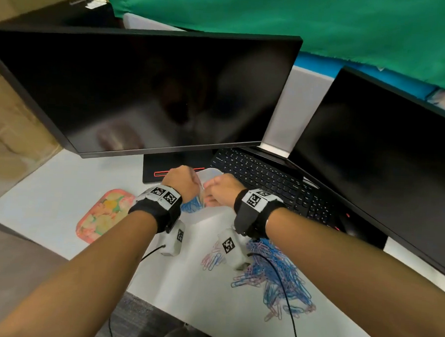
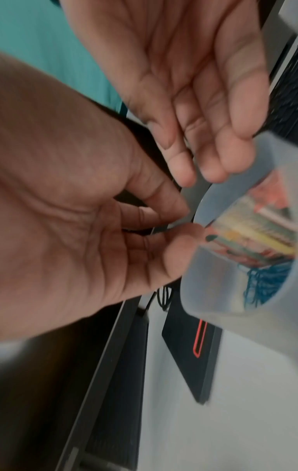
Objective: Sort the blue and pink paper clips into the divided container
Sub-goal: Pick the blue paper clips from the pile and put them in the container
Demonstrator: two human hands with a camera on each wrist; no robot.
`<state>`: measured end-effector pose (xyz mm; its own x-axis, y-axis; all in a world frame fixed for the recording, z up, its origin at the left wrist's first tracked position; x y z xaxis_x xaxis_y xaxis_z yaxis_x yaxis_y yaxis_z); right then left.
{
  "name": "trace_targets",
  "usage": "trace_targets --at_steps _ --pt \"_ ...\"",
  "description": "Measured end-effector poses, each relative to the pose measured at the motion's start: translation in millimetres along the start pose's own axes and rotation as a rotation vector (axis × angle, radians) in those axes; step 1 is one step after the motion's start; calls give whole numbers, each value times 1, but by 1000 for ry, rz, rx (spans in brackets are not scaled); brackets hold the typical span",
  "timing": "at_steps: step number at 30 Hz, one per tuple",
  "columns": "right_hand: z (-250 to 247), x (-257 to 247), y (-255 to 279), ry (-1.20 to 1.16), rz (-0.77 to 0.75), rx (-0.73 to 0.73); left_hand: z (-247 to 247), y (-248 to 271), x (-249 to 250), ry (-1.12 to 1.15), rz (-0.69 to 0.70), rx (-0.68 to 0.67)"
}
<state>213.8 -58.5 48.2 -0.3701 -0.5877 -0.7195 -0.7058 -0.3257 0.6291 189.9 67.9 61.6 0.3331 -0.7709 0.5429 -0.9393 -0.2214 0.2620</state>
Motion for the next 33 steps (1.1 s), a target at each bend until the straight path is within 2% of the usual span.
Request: trace_targets --at_steps 3,8,11,15,20,24,29,33 --pt "-18 22 26 55 -52 47 22 18 10 2 151 -31" --pt "-51 83 61 395 -94 141 94 61 3 -117 248 -235" --pt "-50 123 76 524 -93 76 126 77 -1 -223 280 -301" --pt "-28 153 94 781 -171 -53 143 83 -8 -409 276 -293" --pt "9 169 100 966 -367 -75 152 85 -13 -500 223 -282" --pt "30 177 96 1143 -427 -128 152 86 -15 -483 193 -284" --pt "38 161 93 1149 -469 -65 153 85 -17 -408 162 -307" --pt "41 160 91 1169 -493 -124 148 84 -22 -267 110 -278"
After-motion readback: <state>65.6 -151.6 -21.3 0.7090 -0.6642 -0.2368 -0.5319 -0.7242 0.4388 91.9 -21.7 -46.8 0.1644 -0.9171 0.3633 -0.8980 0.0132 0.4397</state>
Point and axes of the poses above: each hand's wrist, its own y-axis away from the middle knuckle, its own z-axis out of the palm, x = y × z, the point moved 5 cm from there along -y, towards the middle knuckle, and after that the axes turned 6 degrees about z, right-handed, at the moved point
